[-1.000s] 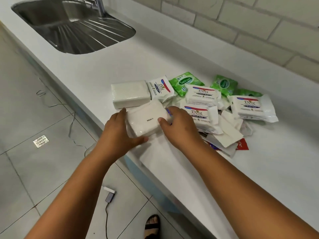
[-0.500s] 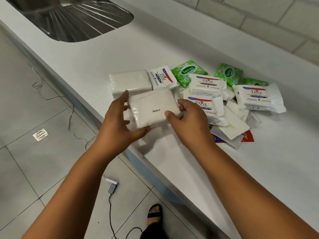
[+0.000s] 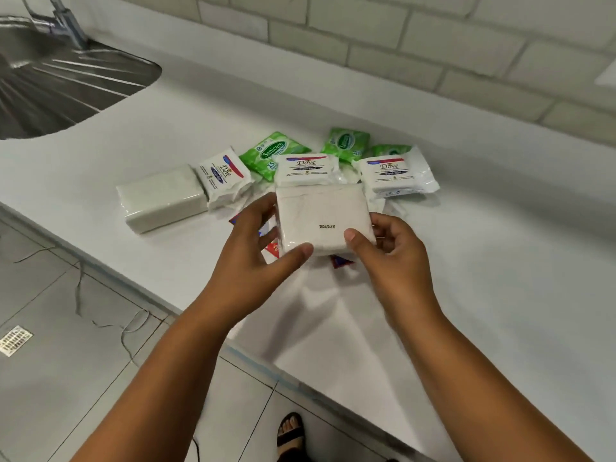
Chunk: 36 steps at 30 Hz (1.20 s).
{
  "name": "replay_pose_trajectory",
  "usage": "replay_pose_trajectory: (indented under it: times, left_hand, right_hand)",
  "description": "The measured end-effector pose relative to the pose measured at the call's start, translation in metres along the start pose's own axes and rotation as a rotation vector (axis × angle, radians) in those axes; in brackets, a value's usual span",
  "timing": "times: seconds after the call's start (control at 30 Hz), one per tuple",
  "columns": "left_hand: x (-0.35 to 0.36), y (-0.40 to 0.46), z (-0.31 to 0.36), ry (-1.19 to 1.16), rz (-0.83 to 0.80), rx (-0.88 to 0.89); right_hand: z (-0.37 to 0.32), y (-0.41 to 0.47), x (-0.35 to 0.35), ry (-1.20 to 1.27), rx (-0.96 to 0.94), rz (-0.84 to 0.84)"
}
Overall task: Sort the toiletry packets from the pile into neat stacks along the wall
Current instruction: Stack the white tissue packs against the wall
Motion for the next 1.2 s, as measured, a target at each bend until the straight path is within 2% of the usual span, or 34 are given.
replay_pose_trajectory:
  times: [0.1, 0.4, 0.6, 0.97, 1.2]
  left_hand:
    - [0.039, 0.003, 0.013, -0.116, -0.029, -0.026]
    - [0.182, -0.014, 0.063, -0.097, -0.07, 0.026]
    - [0.305, -0.039, 0.095, -0.098, -0.187, 0.01]
    - [0.531, -0.098, 0.156, -0.033, -0.578, -0.039]
    - [0.646, -0.125, 0.199, -0.038, -0.771, -0.069]
  right_hand:
    - [0.006, -0.001, -0.042, 0.0, 0.01, 0.104]
    - [0.032, -0.015, -0.191, -0.001, 0.022, 0.326]
    - [0.052, -0.03, -0.319, -0.025, 0.033, 0.442]
    - [0.096, -0.068, -0.54, -0.037, 0.088, 0.683]
    - [0.125, -0.081, -0.648, -0.025, 0.163, 0.834]
Point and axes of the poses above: each hand's wrist, its own y-axis towards the middle knuckle, its own x-axis out of the palm, z = x × y, the point moved 6 cm from there along y, towards the middle knuckle, and after that the axes turned 13 degrees about -x, right-handed, at the moved point
